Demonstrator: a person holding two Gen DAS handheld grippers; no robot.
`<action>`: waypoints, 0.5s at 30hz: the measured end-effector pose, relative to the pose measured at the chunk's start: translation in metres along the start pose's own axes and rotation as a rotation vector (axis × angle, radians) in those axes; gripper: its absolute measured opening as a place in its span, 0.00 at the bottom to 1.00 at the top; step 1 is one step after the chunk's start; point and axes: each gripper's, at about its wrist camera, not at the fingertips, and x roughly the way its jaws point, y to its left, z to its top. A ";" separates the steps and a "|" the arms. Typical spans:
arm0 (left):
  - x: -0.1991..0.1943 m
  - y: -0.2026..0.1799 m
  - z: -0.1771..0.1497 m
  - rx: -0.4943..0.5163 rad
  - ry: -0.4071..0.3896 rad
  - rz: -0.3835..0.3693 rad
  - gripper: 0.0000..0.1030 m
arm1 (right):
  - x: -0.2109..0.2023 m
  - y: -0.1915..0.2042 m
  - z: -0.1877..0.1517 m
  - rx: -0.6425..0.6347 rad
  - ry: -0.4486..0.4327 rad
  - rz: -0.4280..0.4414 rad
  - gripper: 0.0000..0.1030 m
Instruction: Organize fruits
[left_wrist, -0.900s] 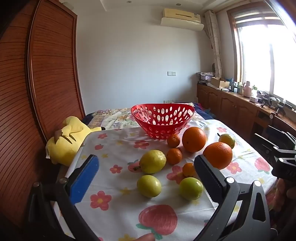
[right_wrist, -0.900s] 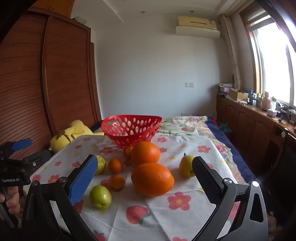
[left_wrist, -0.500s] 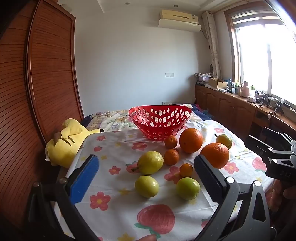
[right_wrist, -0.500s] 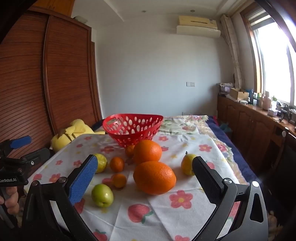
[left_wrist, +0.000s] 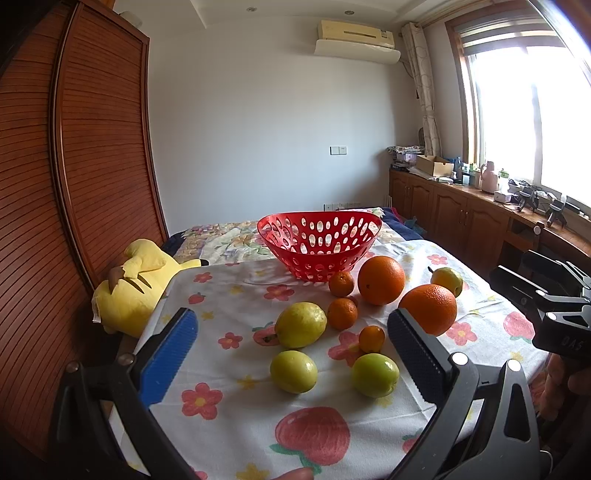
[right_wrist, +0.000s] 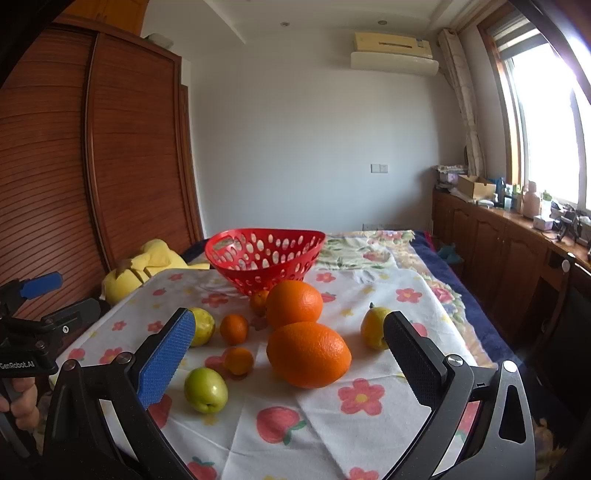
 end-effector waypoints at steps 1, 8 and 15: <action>0.000 0.000 0.000 -0.001 0.000 -0.001 1.00 | 0.000 0.000 0.001 -0.001 0.000 -0.002 1.00; -0.001 0.001 0.001 0.000 -0.002 -0.002 1.00 | -0.002 0.003 0.003 0.001 0.000 -0.003 1.00; -0.002 0.002 0.004 0.000 -0.007 -0.003 1.00 | -0.002 0.003 0.002 0.002 -0.002 -0.003 1.00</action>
